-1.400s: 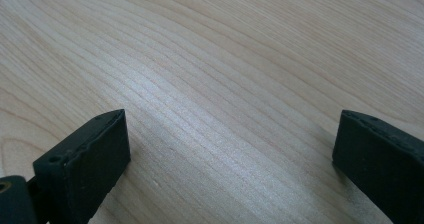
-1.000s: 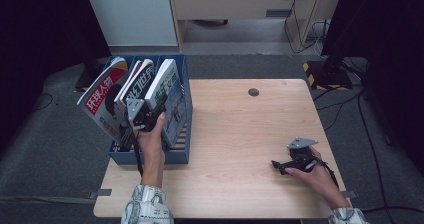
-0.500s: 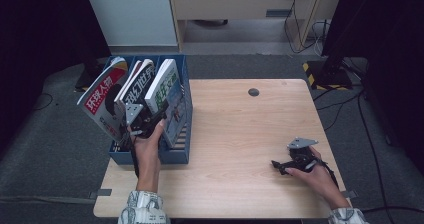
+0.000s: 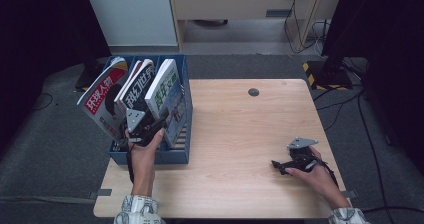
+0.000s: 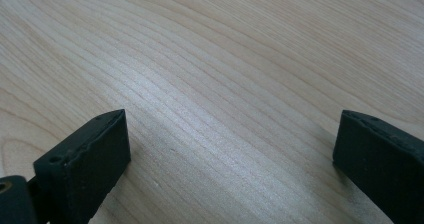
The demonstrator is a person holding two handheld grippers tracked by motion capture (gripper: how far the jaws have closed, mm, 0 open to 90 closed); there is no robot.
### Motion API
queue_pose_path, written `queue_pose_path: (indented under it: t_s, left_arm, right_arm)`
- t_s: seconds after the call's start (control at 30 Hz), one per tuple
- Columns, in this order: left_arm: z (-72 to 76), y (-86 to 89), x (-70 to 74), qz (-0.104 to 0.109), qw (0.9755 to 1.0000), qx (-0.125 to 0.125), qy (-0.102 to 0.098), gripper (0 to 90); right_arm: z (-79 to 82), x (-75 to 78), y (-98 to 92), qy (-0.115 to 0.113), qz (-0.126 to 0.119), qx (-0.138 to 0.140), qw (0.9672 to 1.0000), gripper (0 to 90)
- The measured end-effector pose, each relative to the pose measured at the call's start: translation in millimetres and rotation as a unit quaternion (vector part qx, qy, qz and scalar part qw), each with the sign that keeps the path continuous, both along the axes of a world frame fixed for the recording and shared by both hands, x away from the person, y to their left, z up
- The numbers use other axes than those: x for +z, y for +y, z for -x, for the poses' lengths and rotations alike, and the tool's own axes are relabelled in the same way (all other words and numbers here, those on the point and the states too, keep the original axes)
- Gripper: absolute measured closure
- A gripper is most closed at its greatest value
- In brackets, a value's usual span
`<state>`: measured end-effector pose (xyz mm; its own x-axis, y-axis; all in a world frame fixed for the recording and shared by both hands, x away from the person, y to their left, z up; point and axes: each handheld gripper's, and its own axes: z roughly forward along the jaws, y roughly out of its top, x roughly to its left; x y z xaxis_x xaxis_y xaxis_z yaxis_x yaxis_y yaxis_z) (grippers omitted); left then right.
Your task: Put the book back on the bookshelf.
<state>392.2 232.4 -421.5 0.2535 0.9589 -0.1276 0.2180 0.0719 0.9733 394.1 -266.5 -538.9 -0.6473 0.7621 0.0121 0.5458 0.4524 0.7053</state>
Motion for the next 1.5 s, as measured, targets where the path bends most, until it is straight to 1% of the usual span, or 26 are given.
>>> queue_pose_path:
  t_s: [0.07, 0.17, 0.27, 0.33, 0.37, 0.47, 0.6, 0.73, 0.77, 0.8, 0.83, 0.87, 0.9, 0.97, 1.07, 1.13, 1.2, 1.3, 1.5]
  left_arm:
    - [1.9, 0.4, 0.0, 0.004, 1.0000, 0.001, 0.000, 39.2]
    - [5.8, 1.3, -0.2, 0.004, 1.0000, -0.002, 0.004, 38.2]
    - [7.6, 1.3, -1.3, -0.002, 1.0000, -0.003, 0.007, 37.5]
    - [8.6, 2.2, -2.8, -0.010, 0.9998, -0.003, 0.014, 37.2]
    - [9.5, 4.7, -4.5, -0.003, 0.9998, -0.001, 0.018, 36.2]
    - [10.8, 6.5, -5.4, 0.000, 0.9998, 0.000, 0.021, 36.2]
    - [14.9, 6.9, -6.4, -0.011, 0.9995, -0.006, 0.027, 35.6]
    - [17.1, 7.5, -6.3, -0.007, 0.9993, -0.009, 0.035, 35.3]
    - [17.9, 6.9, -6.8, -0.011, 0.9993, -0.014, 0.034, 34.7]
    - [18.5, 6.1, -7.1, -0.013, 0.9991, -0.015, 0.038, 34.5]
    - [18.3, 6.1, -7.1, -0.019, 0.9990, -0.014, 0.037, 34.3]
    - [18.3, 6.1, -7.1, -0.019, 0.9990, -0.014, 0.037, 33.8]
    - [18.5, 5.6, -7.3, -0.016, 0.9989, -0.015, 0.041, 33.3]
    - [18.6, 5.4, -7.4, -0.016, 0.9990, -0.015, 0.039, 33.0]
    - [19.6, 3.8, -8.3, -0.022, 0.9986, -0.017, 0.045, 32.0]
    - [20.6, 3.8, -9.7, -0.016, 0.9984, -0.017, 0.051, 30.7]
    - [20.8, 4.2, -10.0, -0.018, 0.9985, -0.016, 0.049, 30.3]
    - [25.0, 3.8, -11.9, -0.023, 0.9983, -0.018, 0.051, 29.8]
    - [27.1, 2.8, -16.9, -0.018, 0.9979, -0.018, 0.060, 29.5]
  right_arm:
    - [0.0, 0.0, 0.0, 0.000, 0.000, 0.000, 1.0000, 2.1]
    - [0.0, 0.0, 0.0, 0.000, 0.000, 0.000, 1.0000, 2.1]
    - [0.0, 0.0, 0.0, 0.000, 0.000, 0.000, 1.0000, 2.1]
    - [0.0, 0.0, 0.0, 0.000, 0.000, 0.000, 1.0000, 2.1]
    - [0.0, 0.0, 0.0, 0.000, 0.000, 0.000, 1.0000, 2.1]
    - [0.1, 0.0, 0.1, 0.000, 0.000, 0.000, 1.0000, 2.1]
    - [0.0, 0.0, 0.1, 0.000, 0.000, 0.000, 1.0000, 2.1]
    - [0.0, 0.1, 0.1, 0.000, 0.000, 0.000, 1.0000, 2.1]
    - [0.0, 0.1, 0.1, 0.000, 0.000, 0.000, 1.0000, 2.1]
    - [0.0, 0.1, 0.1, 0.000, 0.000, 0.000, 1.0000, 2.1]
    - [-0.1, 0.1, 0.1, 0.000, 0.000, 0.000, 1.0000, 2.1]
    - [0.0, 0.1, 0.1, 0.000, 0.000, 0.000, 1.0000, 2.1]
    - [0.0, 0.1, 0.1, 0.000, 0.000, 0.000, 1.0000, 2.1]
    - [0.0, 0.1, 0.1, 0.000, 0.000, 0.000, 1.0000, 2.1]
    - [-0.1, 0.2, 0.1, 0.000, 0.000, 0.000, 1.0000, 2.1]
    - [-0.1, 0.2, 0.1, 0.000, 0.000, 0.000, 1.0000, 2.1]
    - [-0.1, 0.2, 0.1, 0.000, 0.000, 0.000, 1.0000, 2.1]
    - [-0.1, 0.2, 0.1, 0.000, 0.000, 0.000, 1.0000, 2.1]
    - [-0.1, 0.2, 0.1, 0.000, 0.000, 0.000, 1.0000, 2.1]
